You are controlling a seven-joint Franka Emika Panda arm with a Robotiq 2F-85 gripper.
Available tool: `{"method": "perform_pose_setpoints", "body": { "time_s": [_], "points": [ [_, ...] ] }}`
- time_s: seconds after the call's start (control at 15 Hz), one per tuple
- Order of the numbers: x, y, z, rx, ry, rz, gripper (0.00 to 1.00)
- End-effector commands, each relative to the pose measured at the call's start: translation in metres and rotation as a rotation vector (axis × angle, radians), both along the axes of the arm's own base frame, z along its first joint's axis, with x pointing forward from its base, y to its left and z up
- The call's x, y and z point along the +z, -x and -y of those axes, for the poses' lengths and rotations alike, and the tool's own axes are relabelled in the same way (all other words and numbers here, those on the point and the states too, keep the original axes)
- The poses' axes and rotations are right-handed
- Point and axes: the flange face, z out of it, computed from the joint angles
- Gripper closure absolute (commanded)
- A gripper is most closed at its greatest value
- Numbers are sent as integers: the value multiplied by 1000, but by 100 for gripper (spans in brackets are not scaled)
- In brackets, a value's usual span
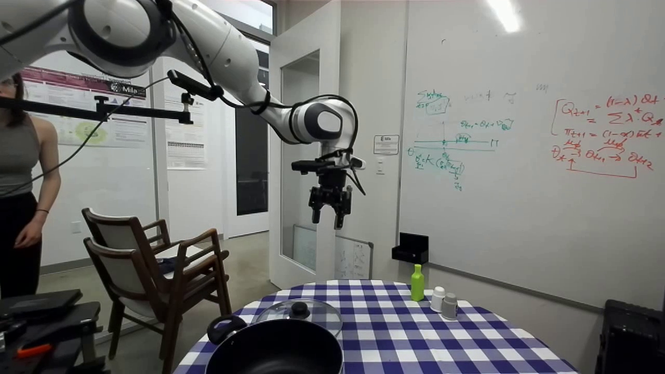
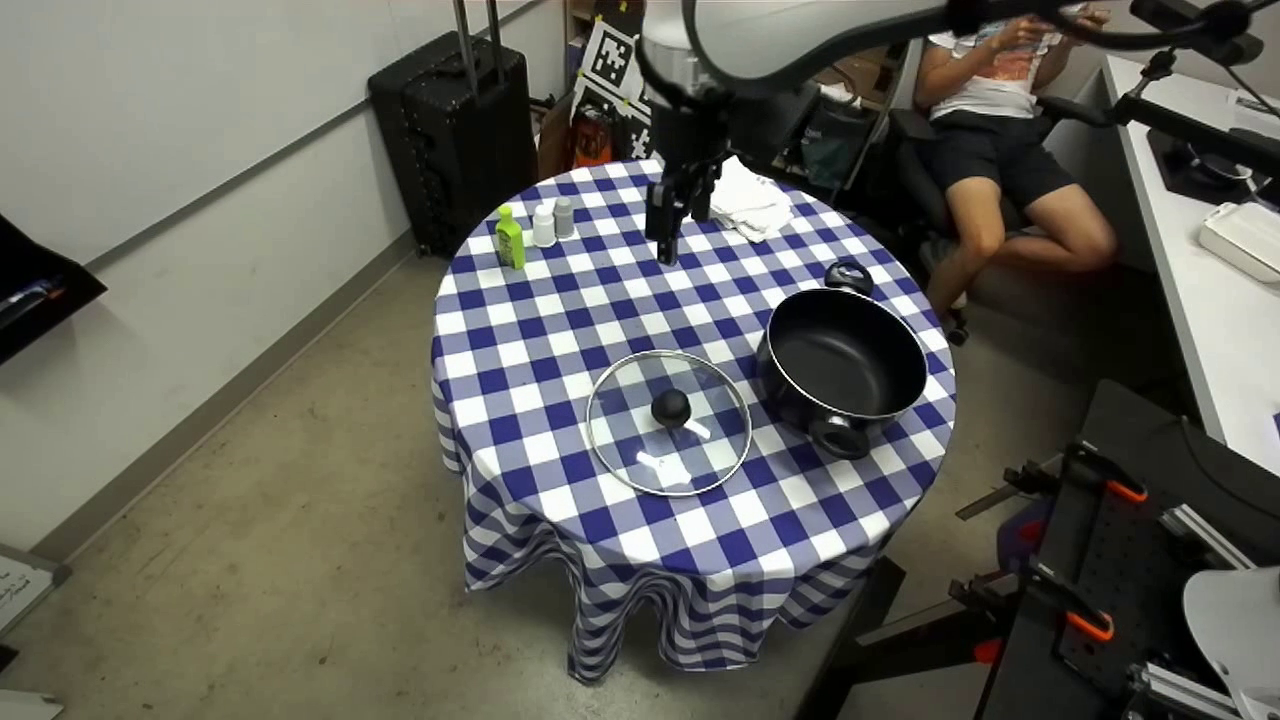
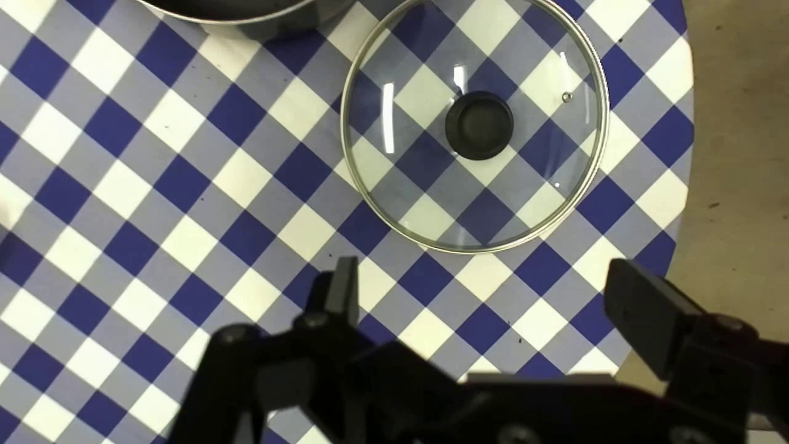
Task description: Remove the lid from the pot
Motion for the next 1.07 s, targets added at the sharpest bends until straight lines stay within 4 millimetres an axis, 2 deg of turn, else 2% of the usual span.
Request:
{"method": "perform_pose_setpoints", "body": {
  "time_s": [0.0,0.33,0.47,0.73,1.0],
  "points": [
    [36,39,40,10,-5,-6,0],
    [65,90,89,-33,-1,-14,0],
    [73,115,101,-46,17,-17,0],
    [74,165,107,-42,76,-26,0],
    [73,197,108,-37,112,-4,0]
  ]
}}
